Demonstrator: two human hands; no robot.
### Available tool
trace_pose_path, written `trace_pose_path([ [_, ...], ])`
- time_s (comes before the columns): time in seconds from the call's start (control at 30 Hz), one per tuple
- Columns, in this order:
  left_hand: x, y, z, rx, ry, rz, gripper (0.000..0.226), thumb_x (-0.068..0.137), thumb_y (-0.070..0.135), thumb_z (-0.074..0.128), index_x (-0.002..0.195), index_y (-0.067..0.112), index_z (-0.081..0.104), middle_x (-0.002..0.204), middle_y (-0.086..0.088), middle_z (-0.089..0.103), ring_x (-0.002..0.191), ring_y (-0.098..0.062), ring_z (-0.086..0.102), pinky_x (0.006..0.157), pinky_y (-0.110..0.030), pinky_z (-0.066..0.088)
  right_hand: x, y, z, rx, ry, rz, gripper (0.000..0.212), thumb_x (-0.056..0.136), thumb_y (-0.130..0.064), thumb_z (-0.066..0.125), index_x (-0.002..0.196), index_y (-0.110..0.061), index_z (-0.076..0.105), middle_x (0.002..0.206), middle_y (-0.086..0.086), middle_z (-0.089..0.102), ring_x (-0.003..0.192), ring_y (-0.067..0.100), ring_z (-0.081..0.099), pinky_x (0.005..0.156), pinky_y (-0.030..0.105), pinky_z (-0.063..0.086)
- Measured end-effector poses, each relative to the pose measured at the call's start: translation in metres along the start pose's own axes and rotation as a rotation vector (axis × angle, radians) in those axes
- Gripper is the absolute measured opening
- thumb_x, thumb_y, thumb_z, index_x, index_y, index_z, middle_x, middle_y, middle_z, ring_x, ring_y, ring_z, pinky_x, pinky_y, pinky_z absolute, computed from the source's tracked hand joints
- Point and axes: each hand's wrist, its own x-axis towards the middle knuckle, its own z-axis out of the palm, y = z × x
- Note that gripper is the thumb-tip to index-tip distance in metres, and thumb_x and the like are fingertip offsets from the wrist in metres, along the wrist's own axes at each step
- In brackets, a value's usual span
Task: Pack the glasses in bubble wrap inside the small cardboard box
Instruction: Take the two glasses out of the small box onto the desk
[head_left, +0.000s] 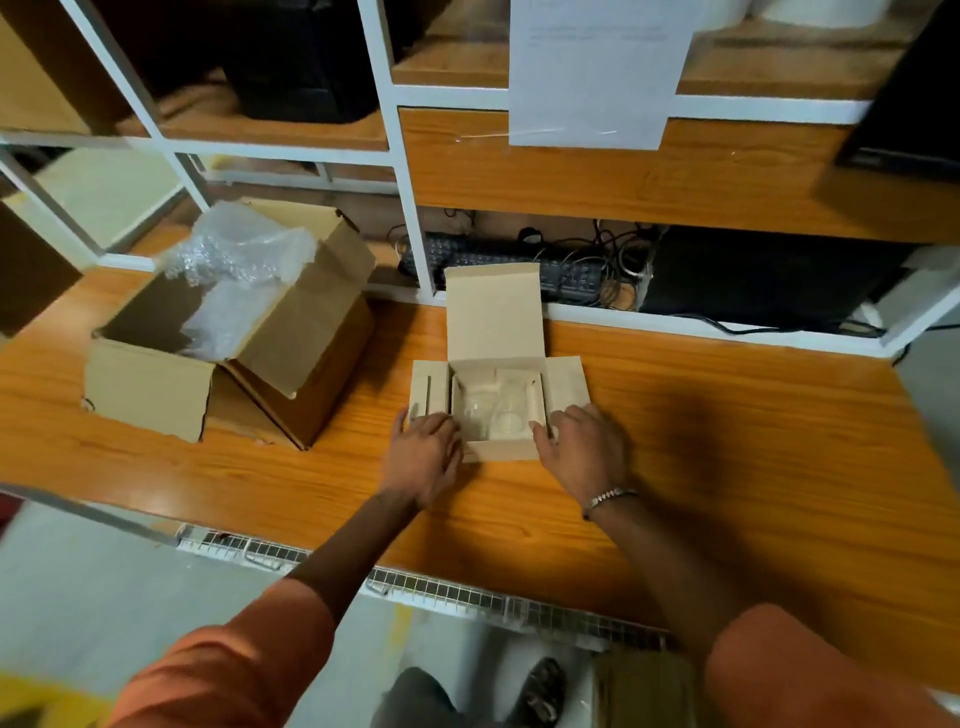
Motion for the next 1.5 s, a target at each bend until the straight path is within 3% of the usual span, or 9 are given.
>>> trace_pose_path([
  [0.2, 0.04, 0.018, -0.017, -0.084, -0.104, -0.125, 0.041, 0.104, 0.04, 0.053, 0.139, 0.021, 0.058, 0.131, -0.006, 0.07, 0.117, -0.028, 0.061, 0.095, -0.043, 0.053, 0.037, -0.019, 0.004, -0.09, -0.104, -0.067, 0.042, 0.092, -0.058, 0.062, 0.114, -0.025, 0.074, 0.102, 0.001, 0.077, 0.113, 0.028, 0.059, 0.091, 0.044, 0.043],
  [0.43, 0.083, 0.009, -0.011, -0.109, -0.261, -0.212, 0.058, 0.103, 0.041, 0.06, 0.151, 0.016, 0.041, 0.139, -0.015, 0.05, 0.112, -0.038, 0.067, 0.087, -0.046, 0.057, 0.059, -0.034, 0.023, -0.109, -0.194, -0.013, 0.046, 0.083, -0.056, 0.071, 0.121, -0.031, 0.072, 0.105, -0.001, 0.079, 0.14, 0.03, 0.044, 0.101, 0.051, 0.034],
  [0.6, 0.105, -0.001, -0.006, -0.068, -0.33, -0.146, 0.055, 0.103, 0.051, 0.059, 0.149, 0.023, 0.052, 0.151, -0.009, 0.052, 0.12, -0.035, 0.068, 0.093, -0.044, 0.057, 0.065, -0.037, 0.025, -0.11, -0.178, 0.008, 0.036, 0.091, -0.041, 0.072, 0.125, -0.032, 0.073, 0.118, 0.002, 0.078, 0.149, 0.025, 0.038, 0.113, 0.052, 0.03],
  [0.73, 0.111, -0.013, -0.002, -0.166, -0.331, -0.112, 0.051, 0.098, 0.049, 0.071, 0.141, 0.025, 0.058, 0.143, -0.005, 0.061, 0.118, -0.03, 0.068, 0.092, -0.041, 0.054, 0.068, -0.037, 0.025, -0.055, -0.157, 0.036, 0.035, 0.093, -0.027, 0.069, 0.128, -0.028, 0.074, 0.128, 0.006, 0.075, 0.152, 0.021, 0.039, 0.119, 0.05, 0.029],
  [0.93, 0.1, -0.022, -0.006, -0.328, -0.198, -0.103, 0.04, 0.088, 0.048, 0.083, 0.116, 0.025, 0.068, 0.11, 0.001, 0.071, 0.098, -0.023, 0.067, 0.069, -0.032, 0.042, 0.071, -0.028, 0.023, 0.166, -0.061, 0.124, 0.031, 0.095, -0.019, 0.061, 0.121, -0.025, 0.077, 0.142, 0.015, 0.065, 0.135, 0.03, 0.058, 0.106, 0.044, 0.052],
  [1.07, 0.084, -0.012, -0.019, -0.253, -0.132, -0.005, 0.019, 0.095, 0.039, 0.077, 0.107, 0.024, 0.071, 0.106, 0.0, 0.076, 0.095, -0.023, 0.071, 0.07, -0.035, 0.055, 0.067, -0.026, 0.006, 0.24, 0.037, 0.109, 0.025, 0.095, -0.017, 0.064, 0.112, -0.022, 0.08, 0.121, 0.014, 0.076, 0.119, 0.029, 0.069, 0.088, 0.035, 0.058],
  [1.13, 0.074, -0.003, -0.028, -0.184, -0.093, 0.014, 0.015, 0.1, 0.036, 0.071, 0.112, 0.026, 0.072, 0.113, 0.001, 0.075, 0.097, -0.023, 0.073, 0.073, -0.038, 0.06, 0.065, -0.02, -0.003, 0.297, 0.078, 0.115, 0.022, 0.096, -0.015, 0.064, 0.111, -0.019, 0.08, 0.107, 0.011, 0.076, 0.108, 0.028, 0.068, 0.071, 0.03, 0.051],
  [1.3, 0.038, 0.026, -0.05, -0.142, 0.143, 0.12, 0.019, 0.105, 0.03, 0.067, 0.119, 0.02, 0.071, 0.123, -0.003, 0.069, 0.09, -0.026, 0.074, 0.062, -0.037, 0.061, 0.06, 0.017, -0.03, 0.446, 0.196, 0.174, 0.023, 0.099, -0.023, 0.067, 0.117, -0.017, 0.079, 0.108, 0.01, 0.075, 0.107, 0.027, 0.066, 0.072, 0.026, 0.043],
  [1.5, 0.02, 0.081, -0.049, -0.289, 0.199, 0.304, 0.032, 0.111, 0.038, 0.047, 0.126, 0.017, 0.065, 0.121, -0.005, 0.065, 0.09, -0.022, 0.071, 0.067, -0.037, 0.062, 0.041, 0.067, -0.069, 0.648, 0.327, 0.349, 0.019, 0.098, -0.023, 0.068, 0.107, -0.012, 0.081, 0.077, 0.003, 0.075, 0.058, 0.009, 0.058, 0.052, 0.021, 0.038],
])
